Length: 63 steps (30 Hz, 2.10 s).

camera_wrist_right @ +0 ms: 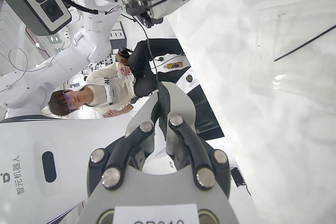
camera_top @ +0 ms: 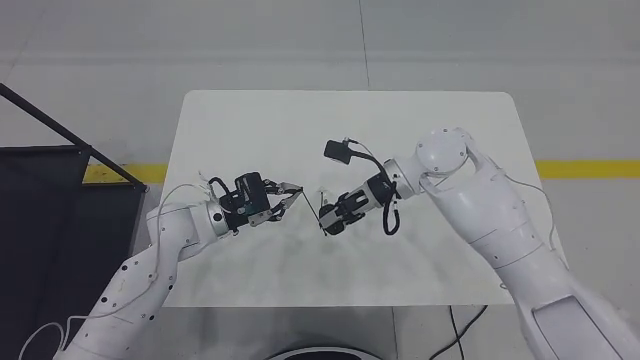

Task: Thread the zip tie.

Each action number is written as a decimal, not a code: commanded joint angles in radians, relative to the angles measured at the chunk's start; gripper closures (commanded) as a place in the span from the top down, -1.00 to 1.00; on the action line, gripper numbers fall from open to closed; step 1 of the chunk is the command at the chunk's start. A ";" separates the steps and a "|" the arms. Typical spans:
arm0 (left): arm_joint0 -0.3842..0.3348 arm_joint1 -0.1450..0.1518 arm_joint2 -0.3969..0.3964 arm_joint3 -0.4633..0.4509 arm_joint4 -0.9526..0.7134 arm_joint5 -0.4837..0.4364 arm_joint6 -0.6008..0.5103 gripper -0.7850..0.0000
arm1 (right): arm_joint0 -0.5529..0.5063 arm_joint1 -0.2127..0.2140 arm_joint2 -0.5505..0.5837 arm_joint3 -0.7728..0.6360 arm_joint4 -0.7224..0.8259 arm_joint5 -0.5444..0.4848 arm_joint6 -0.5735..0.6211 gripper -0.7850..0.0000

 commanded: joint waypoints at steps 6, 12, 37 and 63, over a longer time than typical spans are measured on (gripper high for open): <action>0.000 0.000 0.000 0.000 0.000 0.000 0.000 -1.00 | 0.011 -0.003 -0.006 0.016 0.011 0.010 -0.002 -1.00; 0.000 0.000 0.000 0.000 0.000 0.000 0.000 -1.00 | 0.018 -0.006 -0.011 0.029 0.019 0.018 -0.002 -1.00; 0.027 0.005 -0.004 -0.034 -0.014 0.031 -0.023 -1.00 | 0.030 -0.008 -0.022 0.053 0.030 0.018 0.013 -1.00; 0.029 0.009 0.003 -0.040 -0.015 0.040 -0.028 -1.00 | 0.037 -0.002 -0.039 0.054 0.044 0.011 0.017 -1.00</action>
